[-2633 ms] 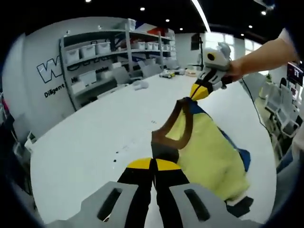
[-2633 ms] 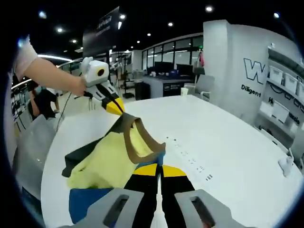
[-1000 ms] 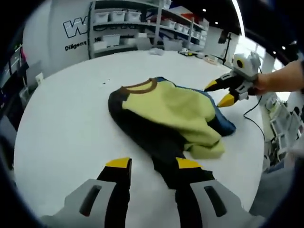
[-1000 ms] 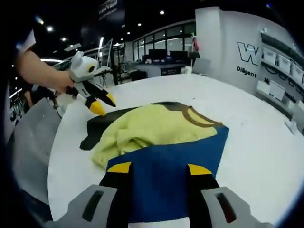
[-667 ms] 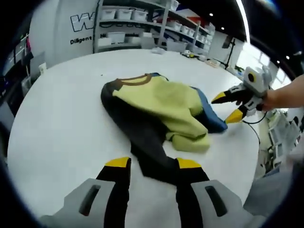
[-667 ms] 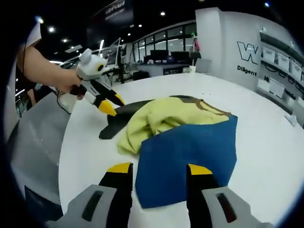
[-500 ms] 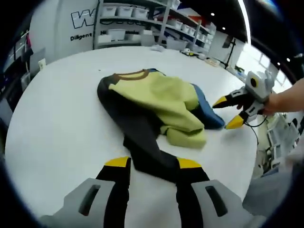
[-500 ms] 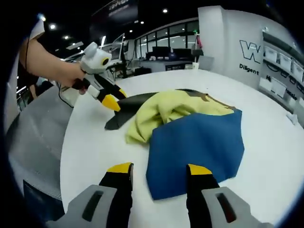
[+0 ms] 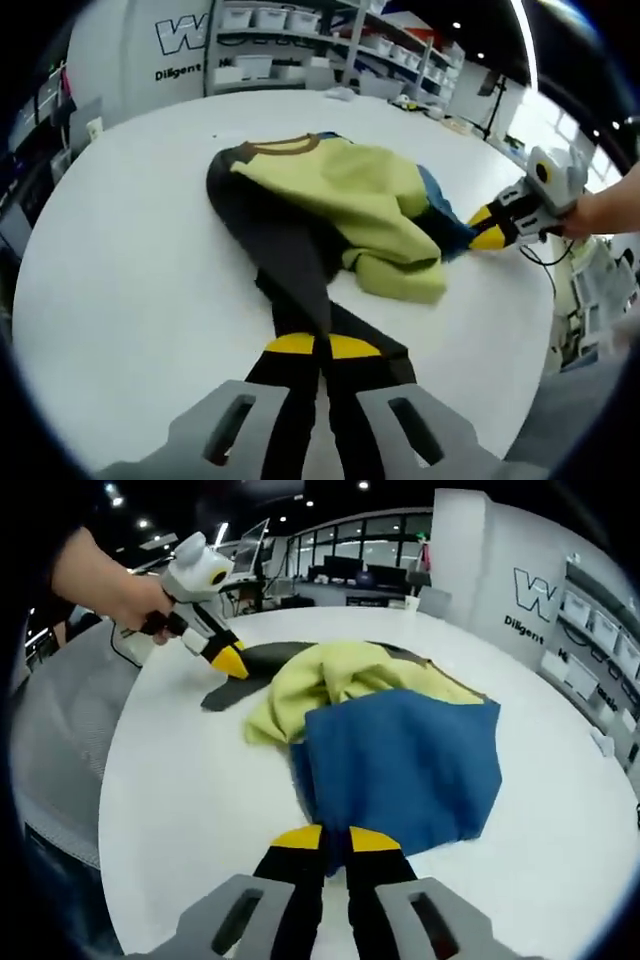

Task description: Fold the garment on the visible template until the final outline fits inside the template.

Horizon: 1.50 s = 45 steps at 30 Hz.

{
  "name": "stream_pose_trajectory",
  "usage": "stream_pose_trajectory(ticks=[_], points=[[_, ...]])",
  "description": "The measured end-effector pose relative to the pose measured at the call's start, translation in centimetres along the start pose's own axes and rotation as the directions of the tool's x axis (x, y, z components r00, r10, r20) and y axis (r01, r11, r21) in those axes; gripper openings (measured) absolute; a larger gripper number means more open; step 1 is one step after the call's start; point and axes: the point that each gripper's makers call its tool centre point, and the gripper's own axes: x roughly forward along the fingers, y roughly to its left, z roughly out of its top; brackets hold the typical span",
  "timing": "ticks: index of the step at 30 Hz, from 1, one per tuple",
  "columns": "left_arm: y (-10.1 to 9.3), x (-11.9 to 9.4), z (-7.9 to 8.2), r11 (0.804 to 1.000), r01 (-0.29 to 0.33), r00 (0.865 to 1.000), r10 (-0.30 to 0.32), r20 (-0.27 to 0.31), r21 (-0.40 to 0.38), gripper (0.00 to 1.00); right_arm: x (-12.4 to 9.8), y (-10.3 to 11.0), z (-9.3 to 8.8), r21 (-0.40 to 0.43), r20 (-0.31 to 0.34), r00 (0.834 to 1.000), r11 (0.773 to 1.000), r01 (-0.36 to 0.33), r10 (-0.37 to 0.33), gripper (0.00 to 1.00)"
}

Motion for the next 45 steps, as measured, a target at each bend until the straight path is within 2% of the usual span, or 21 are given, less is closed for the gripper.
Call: stream_pose_trajectory(ticks=[6, 9, 13, 19, 21, 23, 26, 29, 30, 32, 34, 38, 41, 43, 45], points=[[4.1, -1.4, -0.3, 0.997, -0.075, 0.997, 0.075, -0.008, 0.011, 0.00, -1.9, -3.0, -1.0, 0.023, -0.002, 0.998, 0.998, 0.058, -0.058, 0.00], [6.4, -2.2, -0.5, 0.991, -0.122, 0.992, 0.124, -0.026, 0.062, 0.00, -2.8, -4.2, -1.7, 0.034, -0.004, 0.997, 0.996, 0.080, -0.080, 0.00], [8.8, -3.1, -0.5, 0.982, -0.164, 0.985, 0.168, -0.033, 0.091, 0.00, -3.9, -6.1, -2.7, 0.053, -0.013, 0.994, 0.992, 0.111, -0.110, 0.00], [12.5, -4.2, -0.7, 0.965, -0.224, 0.971, 0.232, -0.049, 0.134, 0.00, -5.5, -9.5, -4.1, 0.163, -0.011, 0.985, 0.971, 0.172, -0.172, 0.00], [13.5, -4.6, -0.7, 0.962, -0.239, 0.968, 0.247, -0.052, 0.133, 0.00, -6.0, -10.6, -4.6, 0.167, -0.024, 0.981, 0.967, 0.192, -0.191, 0.00], [14.6, -4.9, -0.8, 0.957, -0.254, 0.962, 0.264, -0.062, 0.144, 0.00, -6.6, -12.0, -4.8, 0.234, -0.010, 0.976, 0.948, 0.216, -0.220, 0.00], [15.9, -5.1, -1.1, 0.949, -0.274, 0.955, 0.288, -0.076, 0.159, 0.00, -7.3, -13.8, -5.4, 0.277, -0.020, 0.968, 0.929, 0.246, -0.250, 0.00], [17.1, -5.3, -1.0, 0.940, -0.294, 0.946, 0.311, -0.087, 0.173, 0.00, -8.0, -15.8, -6.0, 0.374, -0.017, 0.959, 0.888, 0.268, -0.282, 0.00], [17.4, -5.3, -1.1, 0.937, -0.299, 0.943, 0.319, -0.094, 0.180, 0.00, -8.2, -16.2, -6.0, 0.378, -0.012, 0.959, 0.887, 0.266, -0.283, 0.00], [18.0, -5.4, -1.0, 0.933, -0.307, 0.939, 0.330, -0.101, 0.188, 0.00, -8.4, -16.8, -6.3, 0.433, -0.012, 0.958, 0.863, 0.262, -0.285, 0.00], [18.7, -5.5, -1.0, 0.927, -0.319, 0.933, 0.344, -0.107, 0.198, 0.00, -8.8, -17.6, -6.7, 0.490, -0.012, 0.954, 0.830, 0.266, -0.299, 0.00], [20.0, -5.9, -0.9, 0.916, -0.343, 0.921, 0.371, -0.119, 0.207, 0.00, -9.4, -18.6, -7.4, 0.518, -0.018, 0.947, 0.807, 0.284, -0.322, 0.00], [20.8, -6.2, -1.1, 0.915, -0.357, 0.913, 0.384, -0.135, 0.187, 0.00, -9.9, -19.2, -8.0, 0.546, -0.034, 0.938, 0.780, 0.306, -0.344, 0.00], [21.1, -6.3, -1.1, 0.914, -0.364, 0.910, 0.390, -0.142, 0.179, 0.01, -10.1, -19.5, -8.2, 0.562, -0.036, 0.933, 0.764, 0.316, -0.359, 0.00], [20.9, -6.4, -1.1, 0.915, -0.363, 0.910, 0.388, -0.143, 0.174, 0.01, -10.1, -19.4, -8.3, 0.567, -0.045, 0.930, 0.757, 0.325, -0.365, 0.00]])
